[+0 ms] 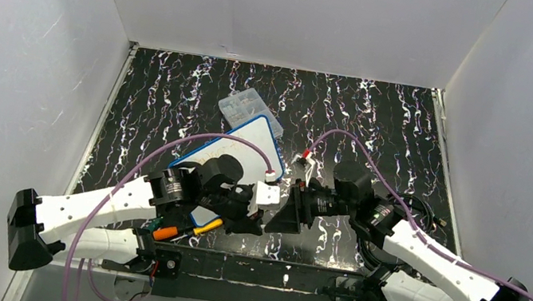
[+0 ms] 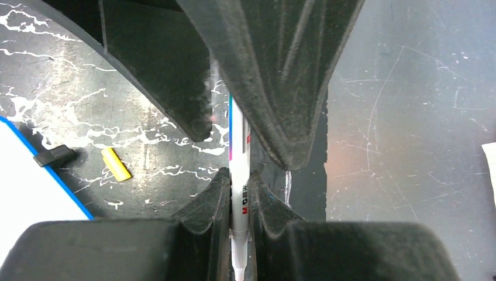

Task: Write a sentence on the whiteboard

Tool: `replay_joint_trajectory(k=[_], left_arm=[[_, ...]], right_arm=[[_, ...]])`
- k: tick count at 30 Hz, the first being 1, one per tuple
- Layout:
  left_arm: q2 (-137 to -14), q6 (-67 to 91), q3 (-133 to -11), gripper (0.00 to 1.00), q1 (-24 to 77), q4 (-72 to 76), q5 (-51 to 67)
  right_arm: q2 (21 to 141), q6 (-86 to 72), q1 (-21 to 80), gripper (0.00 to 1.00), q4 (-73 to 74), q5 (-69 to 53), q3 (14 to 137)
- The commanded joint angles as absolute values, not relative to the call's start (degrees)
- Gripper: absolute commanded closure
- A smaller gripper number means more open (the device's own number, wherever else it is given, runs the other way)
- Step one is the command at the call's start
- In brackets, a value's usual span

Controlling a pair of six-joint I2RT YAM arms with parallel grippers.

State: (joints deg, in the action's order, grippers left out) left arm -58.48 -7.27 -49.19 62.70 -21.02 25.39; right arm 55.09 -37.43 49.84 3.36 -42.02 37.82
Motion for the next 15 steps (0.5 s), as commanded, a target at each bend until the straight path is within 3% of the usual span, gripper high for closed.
replay_joint_trajectory(k=[1, 6, 15], left_arm=[[-57.38, -5.93, -48.96, 1.0, 61.79, -19.78, 30.31], [-57.66, -5.72, -49.13, 1.0, 60.89, -19.7, 30.43], [-57.57, -5.18, -48.97, 1.0, 60.21, -19.09, 29.21]], right_arm=[[53.38, -43.3, 49.75, 0.33, -7.29, -40.46, 36.39], [53.78, -44.35, 49.83, 0.49, -7.21, -42.48, 35.58], [54.58, -44.72, 50.26, 0.52, -6.86, -44.71, 34.3]])
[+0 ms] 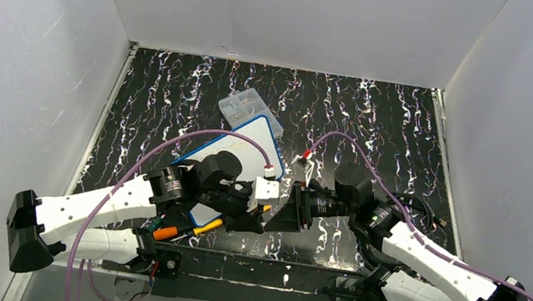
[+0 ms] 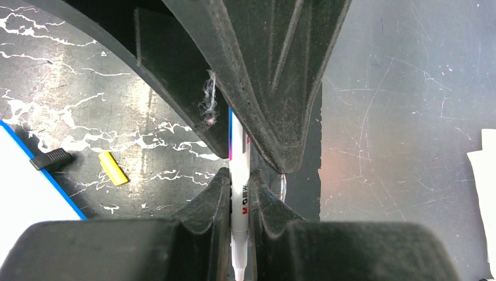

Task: Write a sentence on the whiteboard

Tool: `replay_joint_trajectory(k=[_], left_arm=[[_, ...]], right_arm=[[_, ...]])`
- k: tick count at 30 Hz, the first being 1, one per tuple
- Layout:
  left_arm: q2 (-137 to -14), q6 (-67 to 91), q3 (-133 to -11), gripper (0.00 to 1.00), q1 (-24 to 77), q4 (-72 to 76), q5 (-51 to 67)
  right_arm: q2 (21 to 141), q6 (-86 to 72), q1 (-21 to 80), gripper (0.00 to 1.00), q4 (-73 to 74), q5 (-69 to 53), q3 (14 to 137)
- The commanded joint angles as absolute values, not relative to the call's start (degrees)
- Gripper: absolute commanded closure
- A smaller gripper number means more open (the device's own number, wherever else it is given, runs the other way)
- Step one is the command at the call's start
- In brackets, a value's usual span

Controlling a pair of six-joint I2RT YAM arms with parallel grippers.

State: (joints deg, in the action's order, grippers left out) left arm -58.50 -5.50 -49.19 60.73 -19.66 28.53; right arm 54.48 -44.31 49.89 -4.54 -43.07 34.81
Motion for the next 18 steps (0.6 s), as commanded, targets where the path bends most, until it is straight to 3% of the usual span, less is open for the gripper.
replay_joint_trajectory(k=[1, 5, 12, 14, 17, 18], left_arm=[[-57.58, -5.13, -48.96, 1.0, 60.16, -19.03, 29.38], [-57.99, -5.03, -49.01, 1.0, 60.14, -19.16, 29.59], [-58.67, -5.17, -49.27, 1.0, 59.99, -19.76, 28.52], [-58.89, -5.13, -49.45, 1.0, 59.88, -20.12, 27.75], [-58.4, -4.19, -49.63, 0.67, 59.05, -19.83, 26.25], [-58.04, -3.86, -49.8, 0.49, 58.53, -19.78, 25.8]], right_arm=[[54.54, -44.66, 50.27, 0.54, -6.9, -44.48, 34.27], [54.7, -44.69, 50.27, 0.63, -7.63, -44.14, 34.33], [54.15, -43.58, 50.27, 0.97, -6.54, -42.13, 34.79], [53.37, -42.51, 50.25, 0.99, -5.41, -40.58, 35.42], [51.27, -40.24, 50.27, 0.99, -2.37, -36.09, 36.31], [50.45, -39.33, 50.27, 0.99, -0.43, -32.83, 36.64]])
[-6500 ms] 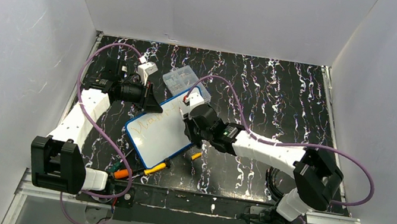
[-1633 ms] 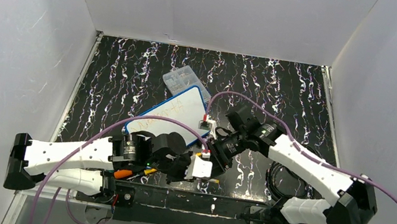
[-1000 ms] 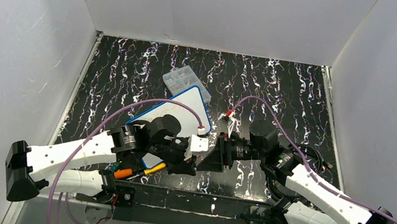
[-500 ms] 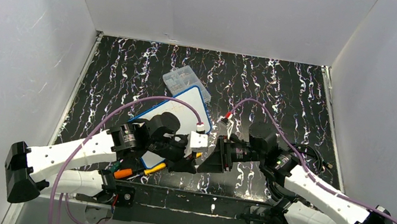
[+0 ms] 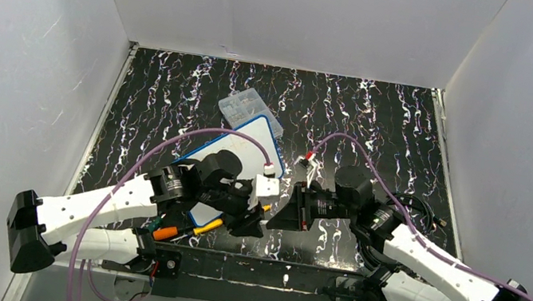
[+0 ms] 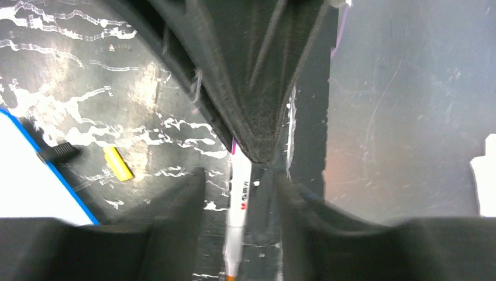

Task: Write a sentence on the whiteboard

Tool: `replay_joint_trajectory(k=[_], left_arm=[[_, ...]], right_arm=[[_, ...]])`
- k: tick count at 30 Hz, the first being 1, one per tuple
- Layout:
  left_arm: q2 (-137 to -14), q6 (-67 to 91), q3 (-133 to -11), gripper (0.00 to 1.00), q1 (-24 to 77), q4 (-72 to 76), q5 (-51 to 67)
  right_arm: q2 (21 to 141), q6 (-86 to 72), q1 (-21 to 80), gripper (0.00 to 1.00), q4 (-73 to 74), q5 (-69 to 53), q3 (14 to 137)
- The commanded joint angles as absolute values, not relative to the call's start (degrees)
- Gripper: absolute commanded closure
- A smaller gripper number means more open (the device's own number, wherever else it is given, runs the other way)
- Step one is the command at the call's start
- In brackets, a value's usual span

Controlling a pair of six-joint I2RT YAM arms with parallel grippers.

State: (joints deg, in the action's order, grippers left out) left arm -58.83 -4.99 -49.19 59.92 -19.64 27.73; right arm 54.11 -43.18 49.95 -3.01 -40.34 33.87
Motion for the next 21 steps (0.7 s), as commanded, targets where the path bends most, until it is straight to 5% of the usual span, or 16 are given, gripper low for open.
replay_joint_trajectory(k=[1, 6, 14, 21], left_arm=[[-57.64, -3.57, -50.13, 0.39, 57.97, -20.01, 24.82], [-55.72, -3.37, -53.99, 0.15, 53.74, -24.07, 21.56], [-54.83, -2.81, -63.9, 0.03, 38.09, -31.93, 14.97], [-55.5, 2.46, -64.99, 0.03, 17.3, -30.69, 24.54]], right_arm=[[49.59, -37.94, 50.14, 0.99, 2.86, -30.6, 37.29], [47.72, -29.31, 50.19, 0.99, 17.61, -20.0, 43.1], [46.24, -25.61, 50.16, 0.99, 20.96, -12.82, 44.47], [46.67, -25.05, 50.27, 0.99, 17.11, -12.01, 43.39]])
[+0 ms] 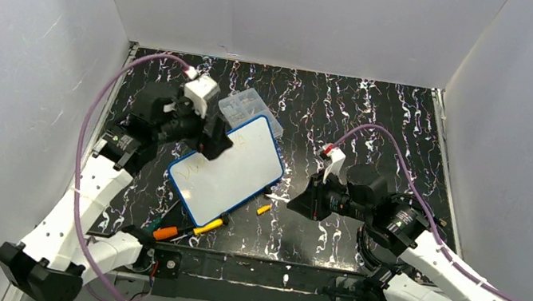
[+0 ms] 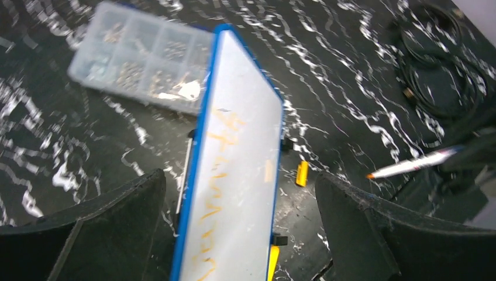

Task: Write a sentence on the whiteboard

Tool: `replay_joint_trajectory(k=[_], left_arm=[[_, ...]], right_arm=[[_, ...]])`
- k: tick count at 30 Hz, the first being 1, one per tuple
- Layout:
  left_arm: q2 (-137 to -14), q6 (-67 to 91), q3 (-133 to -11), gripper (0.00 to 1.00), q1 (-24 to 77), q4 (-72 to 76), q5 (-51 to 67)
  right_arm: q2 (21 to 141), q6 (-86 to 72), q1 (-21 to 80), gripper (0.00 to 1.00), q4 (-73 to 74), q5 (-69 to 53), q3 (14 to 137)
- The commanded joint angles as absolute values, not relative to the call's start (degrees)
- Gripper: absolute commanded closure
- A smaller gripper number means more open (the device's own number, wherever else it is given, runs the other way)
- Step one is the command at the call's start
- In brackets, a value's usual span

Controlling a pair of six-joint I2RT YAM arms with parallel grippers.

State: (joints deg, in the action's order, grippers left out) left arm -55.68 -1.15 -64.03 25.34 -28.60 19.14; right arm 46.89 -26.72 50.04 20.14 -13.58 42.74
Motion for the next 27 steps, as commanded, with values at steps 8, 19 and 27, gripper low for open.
replay_joint_trajectory(k=[8, 19, 27], left_arm=[[-51.46, 3.64, -53.56, 0.02, 3.48, -23.34, 38.78], [-54.5, 0.29, -49.48, 0.23, -2.95, -25.23, 53.83], [-55.04, 0.26, -49.18, 0.45, -2.92, -25.34, 51.77]], right_arm=[[47.74, -25.65, 51.27, 0.99, 7.07, -12.26, 41.13], [58.64, -17.1, 67.61, 0.99, -7.2, 8.46, 43.38], [70.22, -12.16, 76.63, 0.99, -14.55, 18.3, 46.98]])
